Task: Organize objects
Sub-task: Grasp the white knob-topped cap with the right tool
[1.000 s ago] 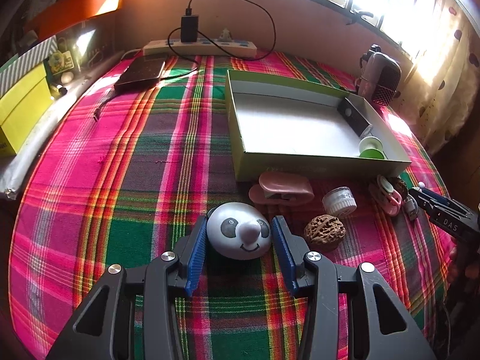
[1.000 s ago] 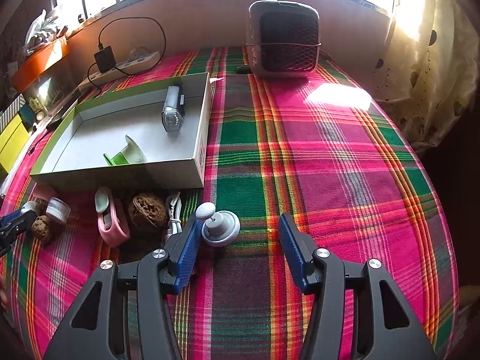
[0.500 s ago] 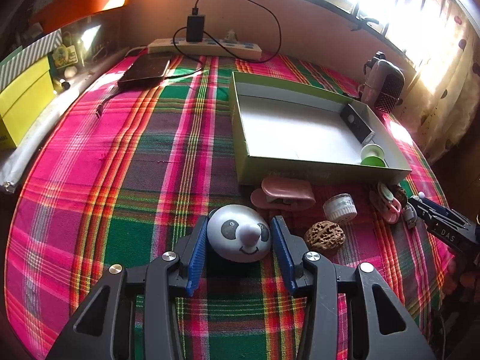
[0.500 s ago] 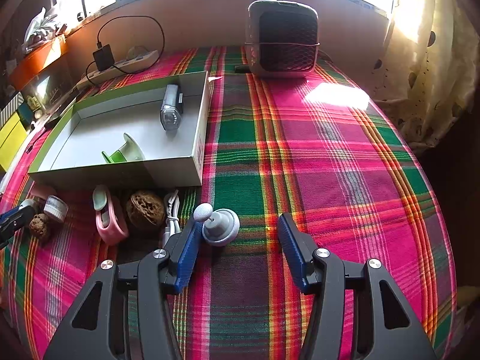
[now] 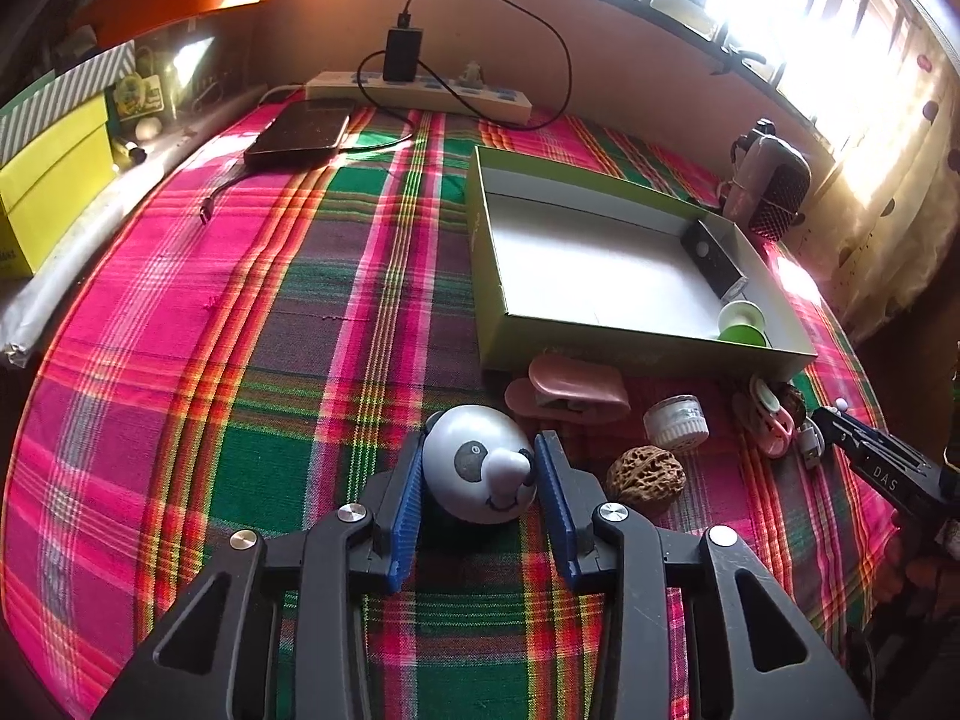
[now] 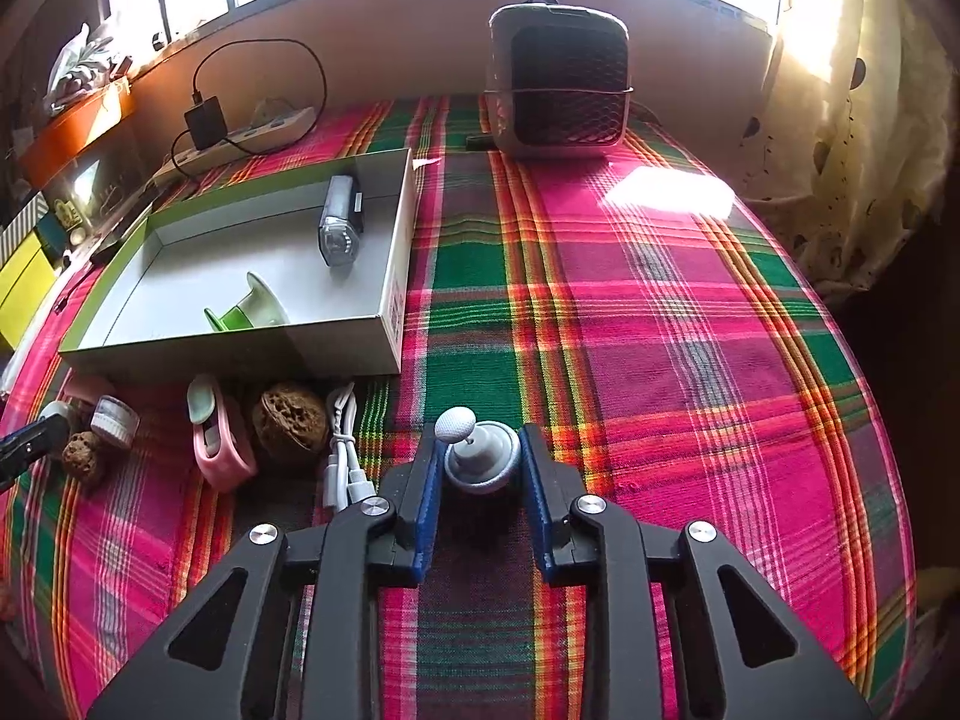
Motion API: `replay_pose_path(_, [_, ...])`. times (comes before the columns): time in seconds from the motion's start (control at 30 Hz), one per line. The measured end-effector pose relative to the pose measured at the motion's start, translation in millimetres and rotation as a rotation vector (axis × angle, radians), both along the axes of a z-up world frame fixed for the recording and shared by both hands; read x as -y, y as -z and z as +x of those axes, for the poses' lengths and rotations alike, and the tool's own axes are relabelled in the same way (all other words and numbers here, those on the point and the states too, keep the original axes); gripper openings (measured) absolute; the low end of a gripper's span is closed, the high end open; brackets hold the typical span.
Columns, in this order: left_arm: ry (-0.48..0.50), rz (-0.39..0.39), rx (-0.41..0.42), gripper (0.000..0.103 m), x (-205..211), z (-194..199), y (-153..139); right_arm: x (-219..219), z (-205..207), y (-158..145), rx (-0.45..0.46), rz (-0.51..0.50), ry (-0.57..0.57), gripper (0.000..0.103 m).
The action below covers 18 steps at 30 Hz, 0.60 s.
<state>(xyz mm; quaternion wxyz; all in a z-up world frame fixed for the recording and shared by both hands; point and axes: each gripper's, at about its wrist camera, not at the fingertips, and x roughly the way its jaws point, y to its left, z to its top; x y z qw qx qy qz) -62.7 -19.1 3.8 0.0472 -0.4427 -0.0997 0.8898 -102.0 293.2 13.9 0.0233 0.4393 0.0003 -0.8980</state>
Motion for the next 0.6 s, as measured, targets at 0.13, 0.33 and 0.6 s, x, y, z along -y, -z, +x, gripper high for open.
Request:
replay_pose_path(0.13, [0.003,-0.008,-0.011,0.030,-1.5,0.7,-2.8,0.3,0.4,-0.1,-0.001,0.004,0.000,0.026])
replay_pose_path(0.33, [0.004,-0.014,-0.014,0.030,-2.3,1.6,-2.8,0.7,1.3,-0.4,-0.001,0.000,0.000,0.026])
replay_pose_path(0.6, [0.003,-0.012,-0.012,0.030,-3.3,1.8,-3.3,0.3,2.4,-0.3,-0.003,-0.004,-0.001,0.026])
